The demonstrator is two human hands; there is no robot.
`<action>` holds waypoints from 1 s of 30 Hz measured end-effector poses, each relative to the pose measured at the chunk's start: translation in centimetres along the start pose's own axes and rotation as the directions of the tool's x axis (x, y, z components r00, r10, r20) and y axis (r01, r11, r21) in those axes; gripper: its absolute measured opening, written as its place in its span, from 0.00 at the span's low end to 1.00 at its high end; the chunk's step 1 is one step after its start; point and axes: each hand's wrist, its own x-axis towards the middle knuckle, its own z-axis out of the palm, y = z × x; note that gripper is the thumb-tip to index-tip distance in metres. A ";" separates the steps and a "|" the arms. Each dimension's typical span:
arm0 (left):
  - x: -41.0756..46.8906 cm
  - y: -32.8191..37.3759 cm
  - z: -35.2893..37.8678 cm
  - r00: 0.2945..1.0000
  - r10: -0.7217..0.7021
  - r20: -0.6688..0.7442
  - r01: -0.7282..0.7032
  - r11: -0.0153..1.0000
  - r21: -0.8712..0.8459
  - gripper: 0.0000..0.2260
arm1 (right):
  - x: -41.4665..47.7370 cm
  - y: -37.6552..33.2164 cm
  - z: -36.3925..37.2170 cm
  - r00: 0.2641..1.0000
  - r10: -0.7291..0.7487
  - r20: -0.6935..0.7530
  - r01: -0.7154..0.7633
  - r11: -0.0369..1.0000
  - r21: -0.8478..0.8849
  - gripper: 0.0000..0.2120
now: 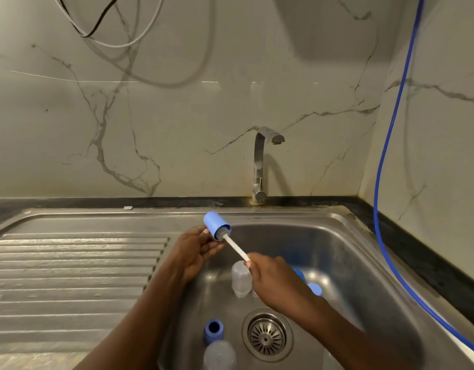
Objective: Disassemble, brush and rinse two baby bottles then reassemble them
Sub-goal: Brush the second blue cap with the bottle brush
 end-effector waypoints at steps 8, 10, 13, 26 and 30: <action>-1.0 0.7 0.7 0.987 -0.091 0.131 0.129 0.941 -0.313 0.23 | -0.2 -1.1 -0.2 0.952 0.044 0.303 -0.224 0.773 0.593 0.14; -1.4 1.1 0.6 0.966 -0.053 0.254 0.169 0.870 -0.462 0.22 | -0.3 -1.4 -1.2 0.868 -0.048 0.494 -0.418 0.464 0.781 0.14; -1.4 1.0 0.3 0.942 -0.039 0.332 0.182 0.893 -0.411 0.25 | -0.3 -1.7 -2.2 0.809 -0.151 0.567 -0.519 0.266 0.812 0.16; -0.3 0.2 0.6 0.996 -0.080 0.043 0.084 0.992 -0.092 0.25 | -0.6 -0.9 0.1 0.988 0.049 0.148 -0.097 0.935 0.342 0.14; -0.7 1.4 -0.1 0.953 0.006 0.302 0.148 0.862 -0.484 0.42 | -0.6 -2.1 -1.9 0.849 -0.101 0.519 -0.463 0.333 0.822 0.15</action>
